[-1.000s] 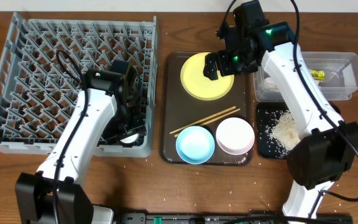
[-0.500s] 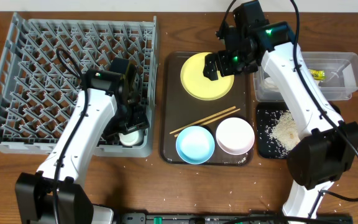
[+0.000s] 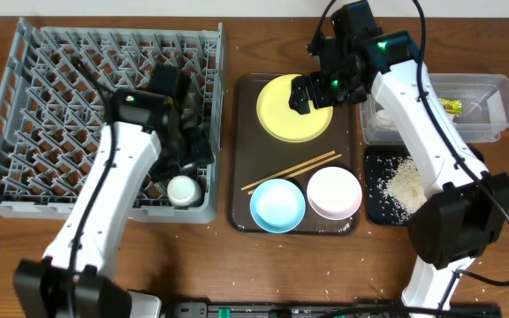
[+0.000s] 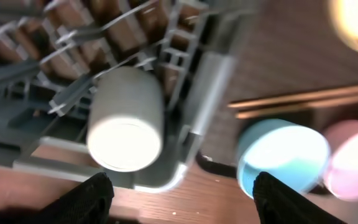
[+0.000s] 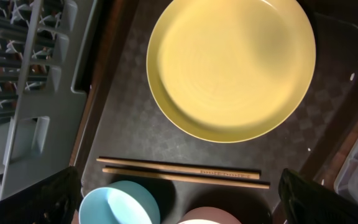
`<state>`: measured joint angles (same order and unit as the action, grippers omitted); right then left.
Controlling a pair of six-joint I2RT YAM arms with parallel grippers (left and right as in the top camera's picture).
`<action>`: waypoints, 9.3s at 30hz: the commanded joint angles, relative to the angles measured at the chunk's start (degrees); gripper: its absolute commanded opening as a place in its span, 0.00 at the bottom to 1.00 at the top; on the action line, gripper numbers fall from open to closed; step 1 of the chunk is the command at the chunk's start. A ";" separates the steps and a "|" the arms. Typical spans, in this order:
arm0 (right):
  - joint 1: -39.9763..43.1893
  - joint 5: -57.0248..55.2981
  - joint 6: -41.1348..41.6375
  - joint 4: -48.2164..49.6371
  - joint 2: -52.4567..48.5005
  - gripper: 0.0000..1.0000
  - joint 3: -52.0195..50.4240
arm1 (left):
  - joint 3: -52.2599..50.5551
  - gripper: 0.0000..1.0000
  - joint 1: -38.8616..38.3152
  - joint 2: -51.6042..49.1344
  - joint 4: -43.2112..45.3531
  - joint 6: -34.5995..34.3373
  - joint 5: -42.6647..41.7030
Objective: Sort waste into correct bins and load items into the dishwasher
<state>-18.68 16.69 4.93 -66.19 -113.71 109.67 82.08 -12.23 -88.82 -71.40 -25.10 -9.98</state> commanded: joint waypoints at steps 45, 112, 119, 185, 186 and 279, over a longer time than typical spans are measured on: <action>2.97 0.63 -0.76 -0.26 5.18 0.99 1.11 | -4.94 0.72 -18.62 -11.34 12.44 1.86 -3.80; 31.45 1.49 4.85 0.31 18.88 0.99 1.18 | -4.94 0.07 -16.24 3.89 16.02 0.98 -2.14; 35.41 -4.07 3.17 -2.19 18.86 0.99 1.11 | -4.94 0.07 -7.30 6.95 16.68 1.01 8.24; 35.87 -3.15 4.68 -2.27 18.86 0.99 1.11 | -4.35 0.54 1.81 12.50 15.41 0.48 26.43; 35.87 -3.15 4.68 -2.27 18.88 0.99 1.09 | -4.35 0.56 5.90 13.53 14.78 3.32 19.52; 35.87 -3.15 4.68 -2.27 18.86 0.99 1.11 | -3.61 0.07 -11.10 -12.11 7.23 -19.78 80.13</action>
<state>16.60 13.43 8.97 -68.36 -94.65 110.43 78.98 -20.82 -97.76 -61.71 -38.33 57.49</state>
